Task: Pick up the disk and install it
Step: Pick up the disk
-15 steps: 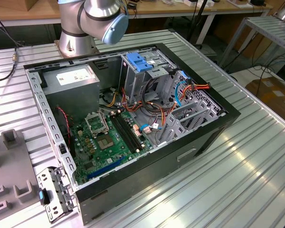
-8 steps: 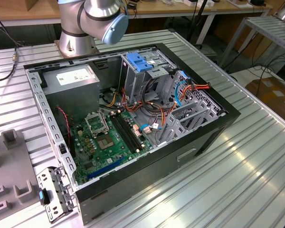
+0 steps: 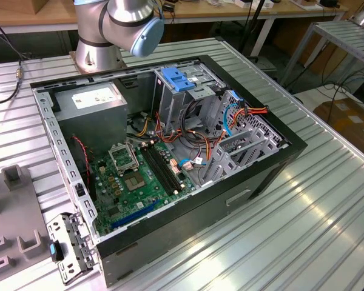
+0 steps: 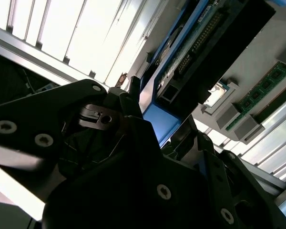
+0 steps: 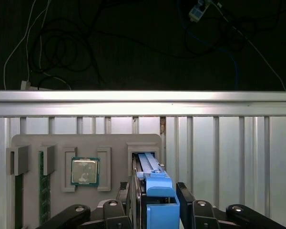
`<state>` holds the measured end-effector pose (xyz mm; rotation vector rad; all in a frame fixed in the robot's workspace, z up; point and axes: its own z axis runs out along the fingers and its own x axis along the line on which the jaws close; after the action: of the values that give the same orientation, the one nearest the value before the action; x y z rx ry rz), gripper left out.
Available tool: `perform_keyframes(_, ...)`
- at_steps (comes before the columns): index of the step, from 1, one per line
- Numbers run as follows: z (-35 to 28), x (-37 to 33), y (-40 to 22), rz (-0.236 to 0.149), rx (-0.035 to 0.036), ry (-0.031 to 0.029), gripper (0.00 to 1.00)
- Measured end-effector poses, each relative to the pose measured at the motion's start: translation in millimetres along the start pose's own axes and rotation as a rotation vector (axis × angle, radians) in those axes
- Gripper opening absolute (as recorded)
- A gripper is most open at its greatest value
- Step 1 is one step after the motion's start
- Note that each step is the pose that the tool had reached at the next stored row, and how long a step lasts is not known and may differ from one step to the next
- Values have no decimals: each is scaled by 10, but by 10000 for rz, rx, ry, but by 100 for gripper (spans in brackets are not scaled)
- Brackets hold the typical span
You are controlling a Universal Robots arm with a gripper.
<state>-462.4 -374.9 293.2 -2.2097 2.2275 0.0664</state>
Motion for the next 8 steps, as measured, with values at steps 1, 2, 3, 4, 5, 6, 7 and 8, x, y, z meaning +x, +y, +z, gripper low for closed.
perform_keyframes(1,0,0,0,0,-1,0,51)
perform_keyframes(2,0,0,0,0,0,0,51)
perform_keyframes(3,0,0,0,0,-1,0,50)
perform_keyframes(4,0,0,0,0,-1,0,50)
perform_keyframes(5,0,0,0,0,-1,0,50)
perform_keyframes(6,1,0,0,0,0,0,42)
perform_keyframes(7,0,0,0,0,-1,0,42)
perform_keyframes(8,1,0,0,0,0,0,42)
